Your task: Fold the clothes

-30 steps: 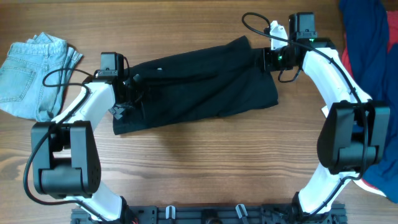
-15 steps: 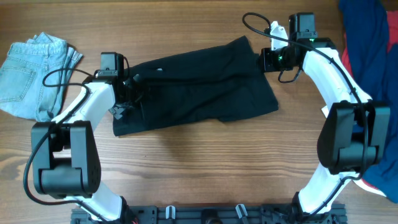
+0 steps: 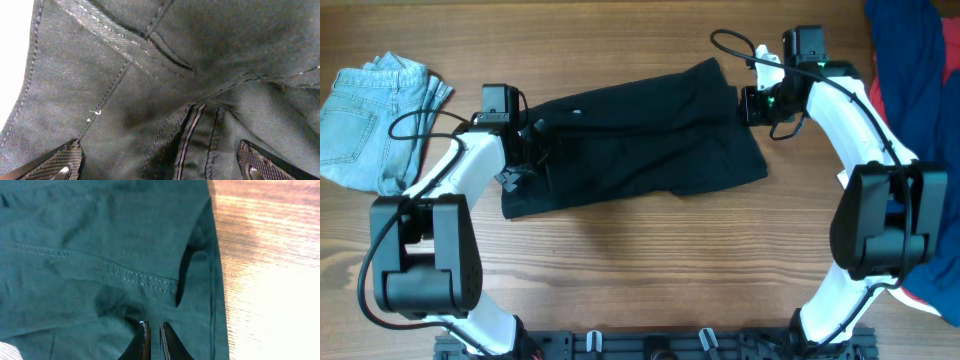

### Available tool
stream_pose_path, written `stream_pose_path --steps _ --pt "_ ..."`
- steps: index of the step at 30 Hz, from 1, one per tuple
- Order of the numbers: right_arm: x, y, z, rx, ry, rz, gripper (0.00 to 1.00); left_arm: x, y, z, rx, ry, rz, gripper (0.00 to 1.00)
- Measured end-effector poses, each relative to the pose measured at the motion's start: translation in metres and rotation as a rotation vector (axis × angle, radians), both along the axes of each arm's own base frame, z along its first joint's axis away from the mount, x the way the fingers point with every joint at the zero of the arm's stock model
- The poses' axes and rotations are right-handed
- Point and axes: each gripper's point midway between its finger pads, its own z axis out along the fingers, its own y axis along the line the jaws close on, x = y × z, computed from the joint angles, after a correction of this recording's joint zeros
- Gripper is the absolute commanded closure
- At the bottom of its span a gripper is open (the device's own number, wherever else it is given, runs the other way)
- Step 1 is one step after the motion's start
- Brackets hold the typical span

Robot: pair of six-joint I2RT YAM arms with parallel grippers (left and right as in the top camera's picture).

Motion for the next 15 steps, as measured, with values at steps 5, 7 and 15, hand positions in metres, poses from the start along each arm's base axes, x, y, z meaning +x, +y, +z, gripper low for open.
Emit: stream_pose_path --steps 5,7,15 --pt "0.005 0.016 -0.025 -0.011 0.009 0.046 0.92 0.000 0.000 0.000 0.000 0.000 0.000 0.00" --pt "0.014 0.021 -0.032 -0.018 -0.023 0.057 0.87 0.000 0.000 0.000 0.000 0.000 0.000 0.00" --pt "0.103 0.016 0.007 -0.001 -0.395 -0.103 0.81 0.000 0.000 0.000 0.000 0.000 0.000 0.00"
